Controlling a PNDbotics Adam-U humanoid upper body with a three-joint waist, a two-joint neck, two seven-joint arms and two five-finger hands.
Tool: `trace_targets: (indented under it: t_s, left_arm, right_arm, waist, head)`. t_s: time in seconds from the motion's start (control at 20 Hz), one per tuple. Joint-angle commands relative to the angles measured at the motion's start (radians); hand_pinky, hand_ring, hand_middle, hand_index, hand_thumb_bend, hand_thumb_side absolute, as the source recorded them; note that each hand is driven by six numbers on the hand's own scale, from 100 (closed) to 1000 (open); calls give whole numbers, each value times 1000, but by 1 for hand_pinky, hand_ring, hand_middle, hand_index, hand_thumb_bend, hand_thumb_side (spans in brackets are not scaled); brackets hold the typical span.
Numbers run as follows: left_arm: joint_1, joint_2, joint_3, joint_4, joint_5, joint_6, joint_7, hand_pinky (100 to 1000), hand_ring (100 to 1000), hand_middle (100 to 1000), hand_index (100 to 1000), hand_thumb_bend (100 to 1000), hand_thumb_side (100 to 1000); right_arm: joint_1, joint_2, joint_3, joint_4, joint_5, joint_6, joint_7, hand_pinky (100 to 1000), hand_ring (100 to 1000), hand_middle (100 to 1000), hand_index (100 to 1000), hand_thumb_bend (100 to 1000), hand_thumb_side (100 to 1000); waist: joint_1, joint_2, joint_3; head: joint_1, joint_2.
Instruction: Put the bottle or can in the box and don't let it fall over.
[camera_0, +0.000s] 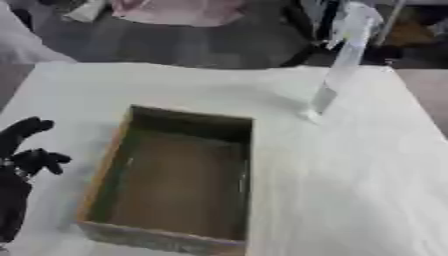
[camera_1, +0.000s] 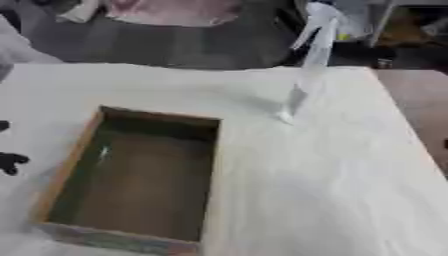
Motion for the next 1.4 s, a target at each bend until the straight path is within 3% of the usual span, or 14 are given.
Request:
trace_targets:
  t_s: [0.05, 0.5, 0.85, 1.0, 1.2, 1.4]
  left_arm:
    - [-4, 11, 10, -20, 0, 0, 0, 602, 399, 756, 838, 159, 808]
    - [-2, 13, 10, -20, 0, -3, -1, 603, 399, 757, 839, 158, 807]
    - [8, 24, 8, -20, 2, 1, -1, 604, 401, 758, 840, 156, 805]
    - [13, 28, 8, -20, -1, -2, -4, 604, 402, 759, 841, 156, 805]
    - [17, 35, 6, -20, 1, 2, -3, 603, 400, 758, 840, 157, 806]
    - [22, 40, 7, -20, -1, 2, -4, 603, 399, 757, 840, 157, 806]
  right_arm:
    - [-5, -20, -4, -17, 0, 2, 1, 922, 963, 964, 904, 100, 308]
    - [2, -48, -4, -17, 0, -8, -1, 922, 976, 972, 906, 100, 296]
    - [45, -269, -31, -17, -29, -116, -54, 931, 1000, 993, 912, 107, 280]
    - [56, -369, -35, -17, -70, -126, -84, 944, 1000, 1000, 917, 100, 321]
    - [51, -476, -36, -17, -200, -147, -64, 954, 1000, 1000, 930, 119, 346]
    - [47, -584, -60, 9, -245, -119, -75, 947, 1000, 1000, 925, 118, 355]
  waist:
    - [1, -22, 0]
    - [2, -24, -1]
    - [-10, -44, -2]
    - [-13, -51, 1]
    - [-21, -57, 4]
    - [-29, -58, 12]
  head:
    - [1, 1]
    - [3, 9]
    - [7, 23]
    - [7, 26]
    - [-2, 27]
    - [-3, 32]
